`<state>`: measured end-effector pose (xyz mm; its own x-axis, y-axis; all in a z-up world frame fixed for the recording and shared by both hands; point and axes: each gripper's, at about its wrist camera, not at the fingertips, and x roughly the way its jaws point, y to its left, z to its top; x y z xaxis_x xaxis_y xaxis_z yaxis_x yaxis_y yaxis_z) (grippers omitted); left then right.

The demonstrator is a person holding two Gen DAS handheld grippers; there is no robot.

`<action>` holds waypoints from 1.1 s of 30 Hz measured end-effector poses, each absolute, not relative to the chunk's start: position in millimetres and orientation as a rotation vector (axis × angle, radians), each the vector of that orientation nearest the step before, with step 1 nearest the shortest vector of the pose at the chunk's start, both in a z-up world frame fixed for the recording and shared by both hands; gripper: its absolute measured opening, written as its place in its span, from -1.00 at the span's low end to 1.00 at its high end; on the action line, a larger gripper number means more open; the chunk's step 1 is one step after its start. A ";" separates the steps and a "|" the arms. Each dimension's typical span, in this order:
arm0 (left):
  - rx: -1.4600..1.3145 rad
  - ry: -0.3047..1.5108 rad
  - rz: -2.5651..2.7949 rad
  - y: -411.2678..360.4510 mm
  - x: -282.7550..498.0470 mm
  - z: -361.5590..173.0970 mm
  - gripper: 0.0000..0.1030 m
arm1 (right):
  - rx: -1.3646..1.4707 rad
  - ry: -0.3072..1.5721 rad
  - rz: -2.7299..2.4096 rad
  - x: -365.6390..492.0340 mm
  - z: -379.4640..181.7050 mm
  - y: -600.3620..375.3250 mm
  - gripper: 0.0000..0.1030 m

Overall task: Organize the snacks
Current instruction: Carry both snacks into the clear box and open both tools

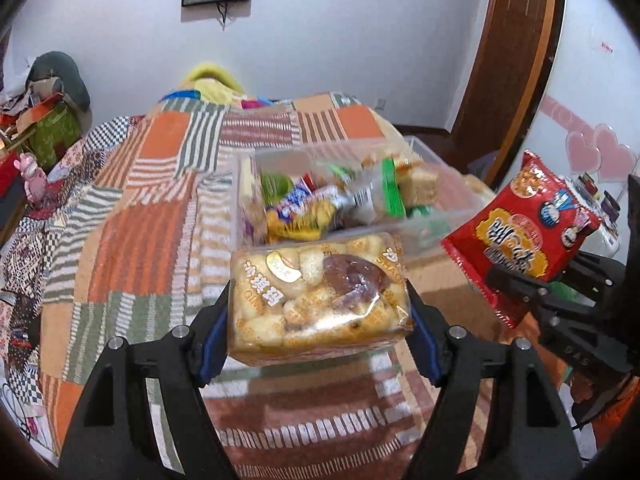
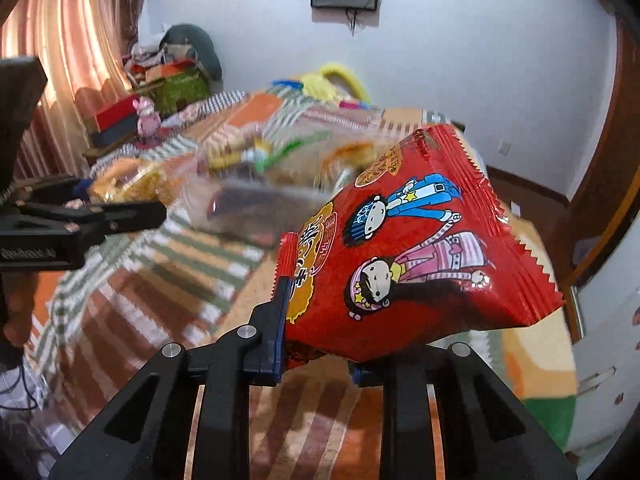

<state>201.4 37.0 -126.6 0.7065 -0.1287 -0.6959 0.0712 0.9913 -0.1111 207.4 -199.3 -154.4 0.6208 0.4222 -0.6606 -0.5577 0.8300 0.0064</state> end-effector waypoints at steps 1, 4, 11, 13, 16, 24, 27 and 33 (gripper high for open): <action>-0.082 0.772 -0.110 39.1 204.9 -123.0 0.44 | -0.195 0.692 0.570 210.4 -149.9 -197.9 -0.59; -0.091 0.750 -0.100 44.6 214.2 -113.7 0.44 | -0.178 0.664 0.561 219.7 -141.5 -195.8 -0.59; -0.100 0.744 -0.062 55.9 253.4 -108.6 0.44 | -0.171 0.668 0.533 254.2 -143.3 -179.1 -0.59; -0.111 0.756 -0.055 59.2 265.5 -112.3 0.44 | -0.179 0.677 0.535 262.6 -143.4 -174.0 -0.59; -0.116 0.784 -0.049 61.6 286.8 -119.8 0.44 | -0.199 0.694 0.554 273.2 -145.1 -165.6 -0.59; -0.058 0.827 -0.023 53.8 324.3 -139.6 0.45 | -0.220 0.748 0.594 292.6 -160.0 -152.5 -0.59; -0.059 0.849 -0.026 52.3 331.5 -147.0 0.45 | -0.198 0.755 0.603 291.2 -160.0 -159.0 -0.58; -0.052 0.841 -0.008 49.2 328.0 -148.2 0.63 | -0.184 0.766 0.585 284.3 -160.0 -168.4 -0.20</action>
